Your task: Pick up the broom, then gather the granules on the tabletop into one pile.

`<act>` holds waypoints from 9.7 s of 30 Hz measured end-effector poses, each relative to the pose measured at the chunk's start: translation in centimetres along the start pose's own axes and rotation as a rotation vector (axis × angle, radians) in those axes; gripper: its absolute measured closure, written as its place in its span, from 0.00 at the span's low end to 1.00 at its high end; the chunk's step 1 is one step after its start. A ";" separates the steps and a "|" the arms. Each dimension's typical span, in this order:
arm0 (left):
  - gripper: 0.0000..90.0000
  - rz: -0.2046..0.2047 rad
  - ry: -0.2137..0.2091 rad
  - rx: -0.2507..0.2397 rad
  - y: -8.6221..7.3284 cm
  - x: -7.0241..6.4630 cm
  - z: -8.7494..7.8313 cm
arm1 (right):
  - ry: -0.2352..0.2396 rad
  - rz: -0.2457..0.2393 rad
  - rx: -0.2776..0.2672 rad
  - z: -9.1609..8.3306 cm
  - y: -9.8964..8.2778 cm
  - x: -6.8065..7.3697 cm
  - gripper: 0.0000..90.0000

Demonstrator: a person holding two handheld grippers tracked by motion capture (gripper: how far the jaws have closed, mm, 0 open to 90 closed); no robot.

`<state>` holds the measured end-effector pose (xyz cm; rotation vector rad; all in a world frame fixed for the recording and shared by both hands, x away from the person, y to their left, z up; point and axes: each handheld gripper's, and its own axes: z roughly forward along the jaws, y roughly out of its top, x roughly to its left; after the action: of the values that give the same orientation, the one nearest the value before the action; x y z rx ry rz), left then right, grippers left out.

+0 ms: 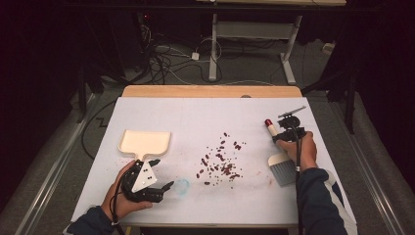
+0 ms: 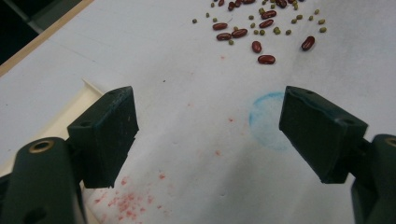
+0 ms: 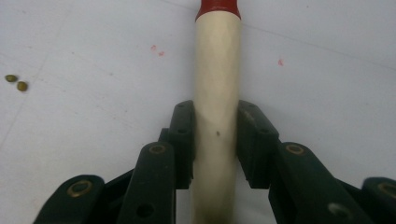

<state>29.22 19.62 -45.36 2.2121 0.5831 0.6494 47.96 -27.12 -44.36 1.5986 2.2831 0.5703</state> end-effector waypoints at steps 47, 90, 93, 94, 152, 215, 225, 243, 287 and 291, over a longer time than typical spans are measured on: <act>0.38 -0.064 -0.330 -0.274 15.1 -8.3 9.0 | 0.133 -0.225 -0.820 -14.1 -7.6 12.8 0.78; 0.73 0.188 -0.589 -0.136 10.0 -3.6 2.8 | 0.661 -0.927 -0.377 -8.5 -8.2 15.9 0.49; 0.73 0.200 -0.596 -0.134 10.1 -3.9 2.9 | 0.740 -0.926 -0.356 -7.9 -8.6 15.8 0.63; 0.73 0.198 -0.597 -0.135 10.1 -3.9 2.9 | 0.740 -0.926 -0.356 -7.9 -8.6 15.8 0.63; 0.22 -0.106 0.044 0.018 -2.2 2.0 -2.3 | 0.040 -0.453 -0.439 -5.6 -0.6 4.9 0.75; 0.22 -0.103 0.048 -0.006 -1.9 1.7 -2.9 | 0.435 -0.715 -0.503 -9.6 -5.7 16.2 0.75; 0.23 -0.208 0.084 -0.093 -2.4 2.8 -4.2 | 0.602 -0.609 -0.351 -8.3 -8.2 20.1 0.75; 0.23 -0.197 0.072 -0.056 -2.5 2.7 -3.5 | 0.451 -0.497 -0.330 -4.7 -5.8 17.1 0.75; 0.23 -0.166 0.007 -0.025 -2.1 2.2 -2.4 | 0.751 -0.908 -0.356 -2.0 -1.9 13.5 0.73; 0.23 -0.169 0.003 -0.030 -2.1 2.2 -2.4 | 0.725 -0.905 -0.374 -1.9 -1.3 13.6 0.73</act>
<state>29.00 23.45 -44.89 2.1071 0.7478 0.5699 41.37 -15.00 -43.52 0.0763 2.7776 1.3182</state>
